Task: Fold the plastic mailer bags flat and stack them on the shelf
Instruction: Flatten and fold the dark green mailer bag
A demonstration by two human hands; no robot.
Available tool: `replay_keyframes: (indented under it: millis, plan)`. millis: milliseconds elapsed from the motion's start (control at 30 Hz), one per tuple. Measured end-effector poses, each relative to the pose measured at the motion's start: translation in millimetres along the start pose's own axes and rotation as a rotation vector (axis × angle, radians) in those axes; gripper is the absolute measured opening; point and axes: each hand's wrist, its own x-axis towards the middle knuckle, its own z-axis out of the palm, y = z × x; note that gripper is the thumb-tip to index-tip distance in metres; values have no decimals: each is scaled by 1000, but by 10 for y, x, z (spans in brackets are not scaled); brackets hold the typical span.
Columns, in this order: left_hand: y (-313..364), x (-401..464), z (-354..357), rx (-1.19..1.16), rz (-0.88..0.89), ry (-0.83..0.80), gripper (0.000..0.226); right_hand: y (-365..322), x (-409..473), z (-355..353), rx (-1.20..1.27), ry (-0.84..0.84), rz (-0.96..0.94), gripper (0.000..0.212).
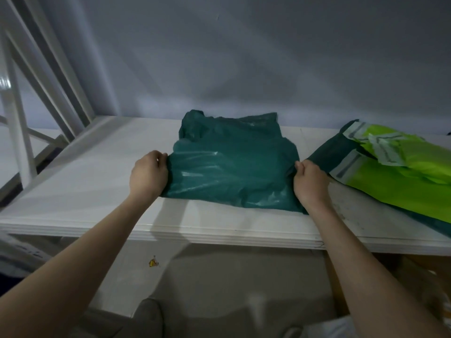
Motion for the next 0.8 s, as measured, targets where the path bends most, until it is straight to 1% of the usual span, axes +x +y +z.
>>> replay_keyframes:
  millis: [100,167,200,267,367,433,533,600,700,800]
  plan:
    - [-101,9,32,200,-86,-293,33,129,-1,39,-144,-173,90,35]
    - [-115,13,12,267,-123,-430,32,166,1,21,-144,-202,117,36]
    - [-119,17,-7,280,-128,-462,33,173,7,0,-118,-208,127,37]
    - [-142,47,-51,222,-146,-479,34,168,26,-50,-52,-228,156,37]
    - [-167,124,-96,-14,-234,-418,33,151,74,-93,-21,-209,212,36]
    - [-146,195,-81,-150,-262,-388,36,130,129,-99,4,-181,246,34]
    - [-62,290,-10,-268,-263,-367,44,105,258,-74,66,-171,270,33]
    - [-4,364,73,-290,-242,-364,48,103,381,-15,80,-185,288,35]
    - [74,471,196,-258,-215,-351,49,95,534,108,105,-235,304,42]
    - [106,578,317,-257,-276,-364,46,93,629,232,195,-278,333,43]
